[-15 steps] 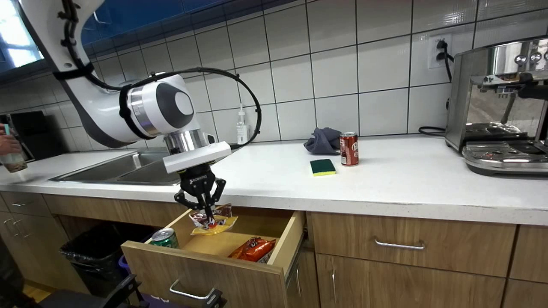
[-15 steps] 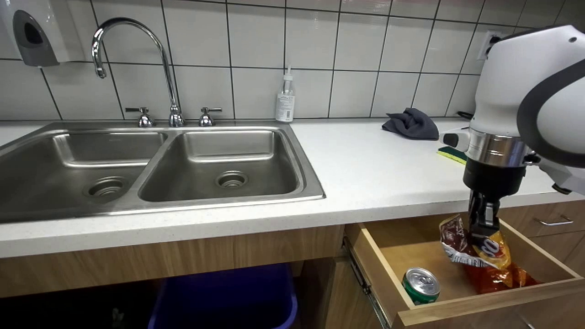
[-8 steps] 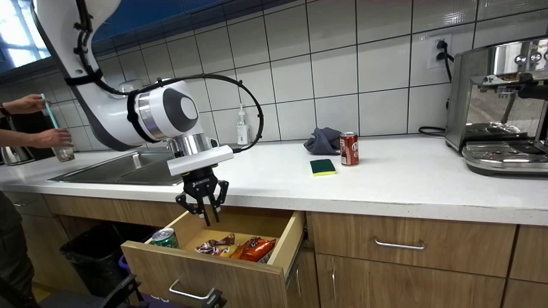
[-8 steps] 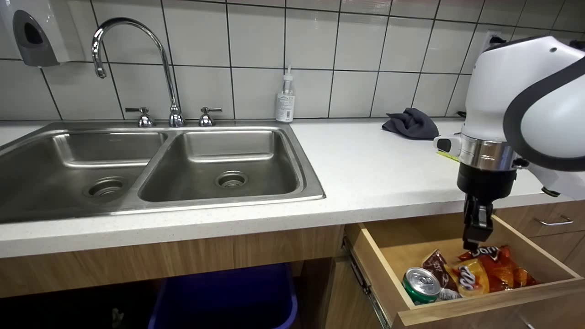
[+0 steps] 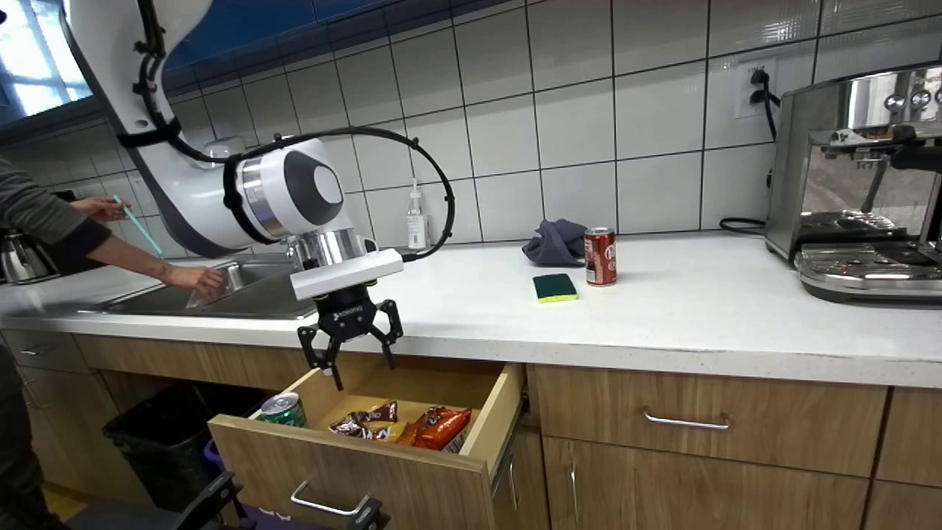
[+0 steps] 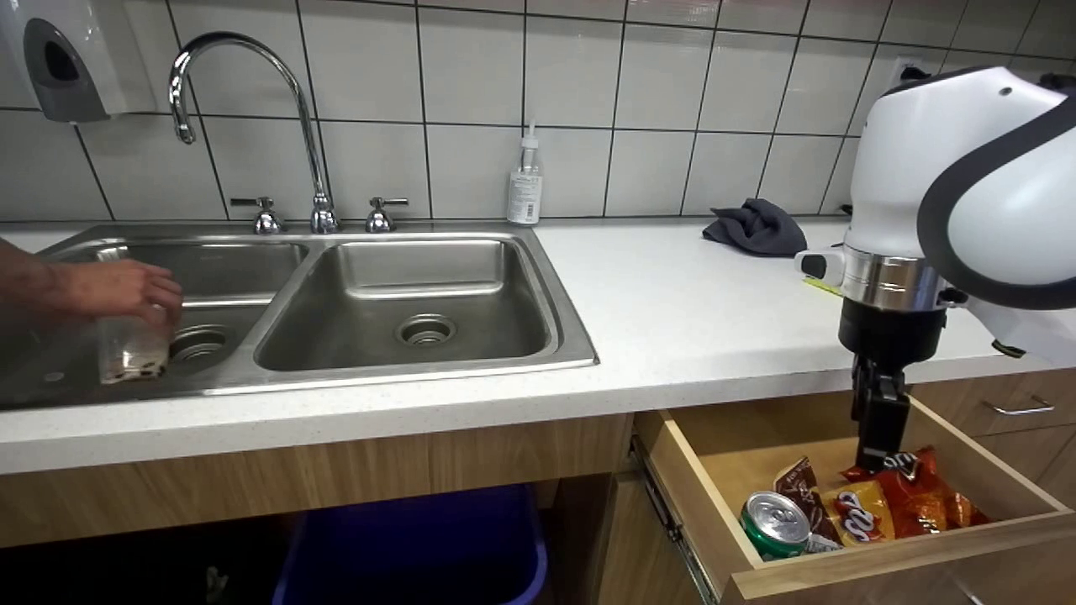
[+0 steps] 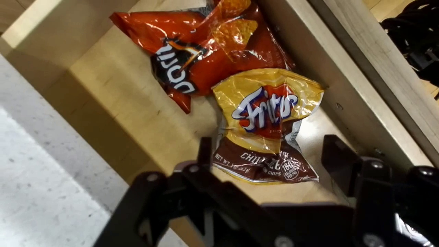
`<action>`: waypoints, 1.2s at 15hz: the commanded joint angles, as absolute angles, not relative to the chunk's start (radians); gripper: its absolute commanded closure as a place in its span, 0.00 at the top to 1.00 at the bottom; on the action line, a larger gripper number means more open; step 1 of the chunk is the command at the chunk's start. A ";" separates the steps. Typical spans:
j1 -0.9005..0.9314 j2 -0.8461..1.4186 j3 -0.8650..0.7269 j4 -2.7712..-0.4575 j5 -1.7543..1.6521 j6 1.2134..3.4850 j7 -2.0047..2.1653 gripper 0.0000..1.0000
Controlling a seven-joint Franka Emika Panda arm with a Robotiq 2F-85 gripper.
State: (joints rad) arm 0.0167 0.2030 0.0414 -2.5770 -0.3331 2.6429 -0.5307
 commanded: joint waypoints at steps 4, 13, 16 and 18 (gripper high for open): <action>0.012 0.136 0.033 -2.564 -0.327 2.575 -0.460 1.00; 0.014 0.070 0.017 -2.544 -0.291 2.544 -0.318 1.00; 0.013 0.057 0.012 -2.534 -0.271 2.531 -0.275 1.00; 0.012 0.049 0.009 -2.529 -0.261 2.526 -0.247 1.00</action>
